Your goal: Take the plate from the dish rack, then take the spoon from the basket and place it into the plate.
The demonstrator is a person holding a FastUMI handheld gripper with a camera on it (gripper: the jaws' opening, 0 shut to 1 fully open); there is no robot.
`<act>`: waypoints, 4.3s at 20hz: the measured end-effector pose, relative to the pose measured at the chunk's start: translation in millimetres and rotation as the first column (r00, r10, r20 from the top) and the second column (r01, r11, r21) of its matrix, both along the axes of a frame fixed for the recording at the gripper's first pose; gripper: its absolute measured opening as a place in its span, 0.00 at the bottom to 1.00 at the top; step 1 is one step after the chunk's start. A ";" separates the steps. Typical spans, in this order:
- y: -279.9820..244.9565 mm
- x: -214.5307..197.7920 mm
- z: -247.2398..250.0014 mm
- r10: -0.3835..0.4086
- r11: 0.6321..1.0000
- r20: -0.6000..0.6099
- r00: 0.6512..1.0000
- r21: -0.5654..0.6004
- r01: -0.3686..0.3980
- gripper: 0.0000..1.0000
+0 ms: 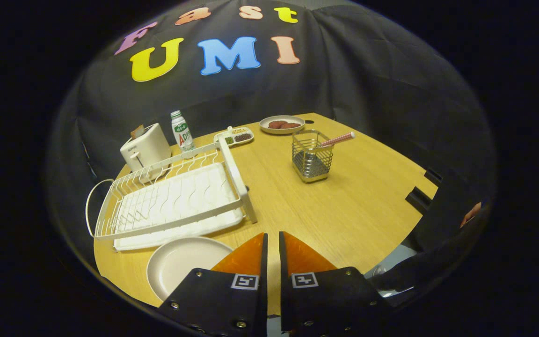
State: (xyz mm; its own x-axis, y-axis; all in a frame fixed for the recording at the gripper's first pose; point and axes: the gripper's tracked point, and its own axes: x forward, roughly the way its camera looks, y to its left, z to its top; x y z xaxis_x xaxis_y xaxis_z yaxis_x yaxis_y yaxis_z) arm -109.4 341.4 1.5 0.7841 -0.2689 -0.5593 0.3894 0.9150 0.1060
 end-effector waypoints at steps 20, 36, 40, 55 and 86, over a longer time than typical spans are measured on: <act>-187.8 94.4 47.8 -0.151 0.979 0.101 0.983 -0.120 0.163 0.65; -203.8 109.1 17.8 -0.003 0.998 0.063 0.998 -0.056 0.007 0.43; -201.9 109.5 23.3 -0.004 0.997 0.063 0.998 -0.079 0.009 0.43; -163.1 118.3 23.5 0.133 0.988 0.080 0.988 -0.084 -0.126 0.45; -149.9 114.2 56.1 0.287 0.945 0.168 0.943 -0.211 -0.249 0.11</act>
State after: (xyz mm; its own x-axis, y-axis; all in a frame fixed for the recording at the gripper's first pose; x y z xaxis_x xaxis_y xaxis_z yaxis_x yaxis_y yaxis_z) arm 4.8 191.5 57.6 0.9294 -0.1175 -0.3497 0.1158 0.9929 -0.0260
